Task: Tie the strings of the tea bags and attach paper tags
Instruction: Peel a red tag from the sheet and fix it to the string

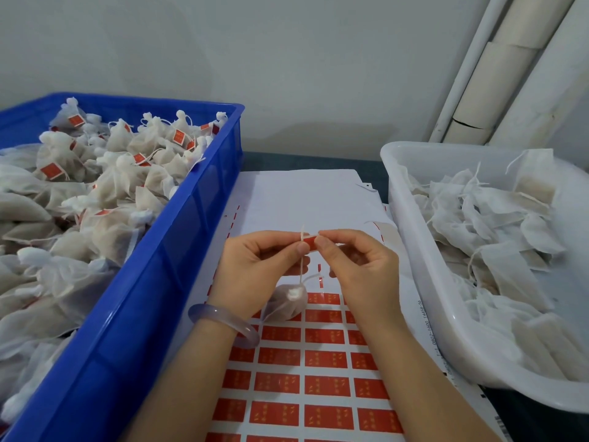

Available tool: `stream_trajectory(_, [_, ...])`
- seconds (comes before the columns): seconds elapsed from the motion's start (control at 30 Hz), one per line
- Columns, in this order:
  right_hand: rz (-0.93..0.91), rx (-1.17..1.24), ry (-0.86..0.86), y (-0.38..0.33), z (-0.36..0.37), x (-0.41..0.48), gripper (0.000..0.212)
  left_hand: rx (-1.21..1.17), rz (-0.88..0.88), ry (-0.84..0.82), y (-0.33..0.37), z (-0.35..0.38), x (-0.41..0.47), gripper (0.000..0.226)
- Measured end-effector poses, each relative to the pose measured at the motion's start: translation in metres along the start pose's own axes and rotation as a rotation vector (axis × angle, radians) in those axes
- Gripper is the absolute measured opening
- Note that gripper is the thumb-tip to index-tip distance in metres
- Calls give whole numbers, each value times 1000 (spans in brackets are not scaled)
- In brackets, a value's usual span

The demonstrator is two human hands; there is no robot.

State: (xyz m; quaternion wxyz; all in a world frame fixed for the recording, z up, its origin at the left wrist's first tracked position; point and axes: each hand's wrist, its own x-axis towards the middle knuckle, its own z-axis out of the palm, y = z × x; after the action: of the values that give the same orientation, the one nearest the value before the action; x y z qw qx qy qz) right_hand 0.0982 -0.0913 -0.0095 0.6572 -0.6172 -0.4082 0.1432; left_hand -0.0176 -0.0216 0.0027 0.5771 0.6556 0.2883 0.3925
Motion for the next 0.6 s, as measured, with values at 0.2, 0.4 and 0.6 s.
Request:
stream_trajectory(0.2, [2, 22, -60, 2, 0, 0, 15, 0, 0, -2, 0, 0, 0, 20])
stream_trajectory(0.4, [-45, -7, -129, 6, 2, -1, 20, 24, 27, -4, -3, 0, 0, 13])
stream_trajectory(0.6, [-92, -49, -140, 11, 8, -5, 21, 40, 27, 16, -7, -3, 3, 9])
